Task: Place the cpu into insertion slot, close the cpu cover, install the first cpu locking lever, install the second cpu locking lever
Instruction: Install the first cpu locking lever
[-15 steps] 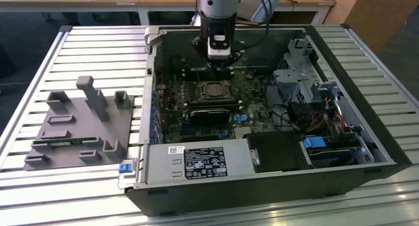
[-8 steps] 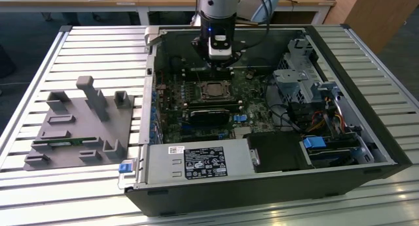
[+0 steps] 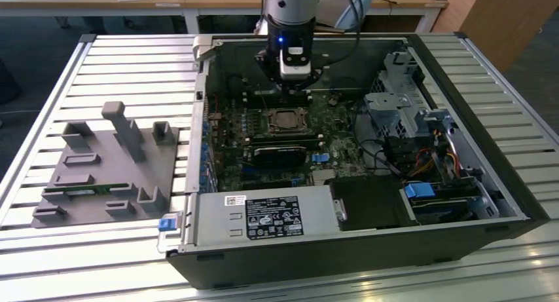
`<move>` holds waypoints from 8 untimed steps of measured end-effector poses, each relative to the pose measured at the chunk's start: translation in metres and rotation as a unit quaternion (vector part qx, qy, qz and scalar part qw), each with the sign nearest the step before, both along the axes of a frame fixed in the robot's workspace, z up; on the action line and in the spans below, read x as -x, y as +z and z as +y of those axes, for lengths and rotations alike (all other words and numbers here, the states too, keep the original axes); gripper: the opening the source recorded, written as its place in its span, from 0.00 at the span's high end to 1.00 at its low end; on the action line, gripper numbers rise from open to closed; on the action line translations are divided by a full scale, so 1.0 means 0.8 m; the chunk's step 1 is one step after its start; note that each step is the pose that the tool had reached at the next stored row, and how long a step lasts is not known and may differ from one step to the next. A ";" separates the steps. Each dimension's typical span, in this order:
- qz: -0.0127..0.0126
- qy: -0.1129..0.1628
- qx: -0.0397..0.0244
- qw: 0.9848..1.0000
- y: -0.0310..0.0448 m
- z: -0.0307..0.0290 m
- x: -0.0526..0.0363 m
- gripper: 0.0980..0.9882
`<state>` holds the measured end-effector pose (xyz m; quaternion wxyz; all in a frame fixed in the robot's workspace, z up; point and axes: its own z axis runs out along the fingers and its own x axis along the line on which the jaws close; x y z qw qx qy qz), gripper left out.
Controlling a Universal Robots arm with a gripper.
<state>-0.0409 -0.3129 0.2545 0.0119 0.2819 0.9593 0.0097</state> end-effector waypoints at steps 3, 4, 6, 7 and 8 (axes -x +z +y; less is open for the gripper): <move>0.000 0.006 0.000 1.000 0.0000 0.0000 0.000 0.99; 0.000 0.008 0.000 1.000 0.0000 0.0000 0.000 0.99; 0.000 0.012 0.000 1.000 0.0000 0.0000 0.000 0.99; 0.000 0.015 0.000 1.000 0.0000 0.0000 0.000 0.99; 0.000 0.017 0.000 1.000 0.0000 0.0000 0.000 0.99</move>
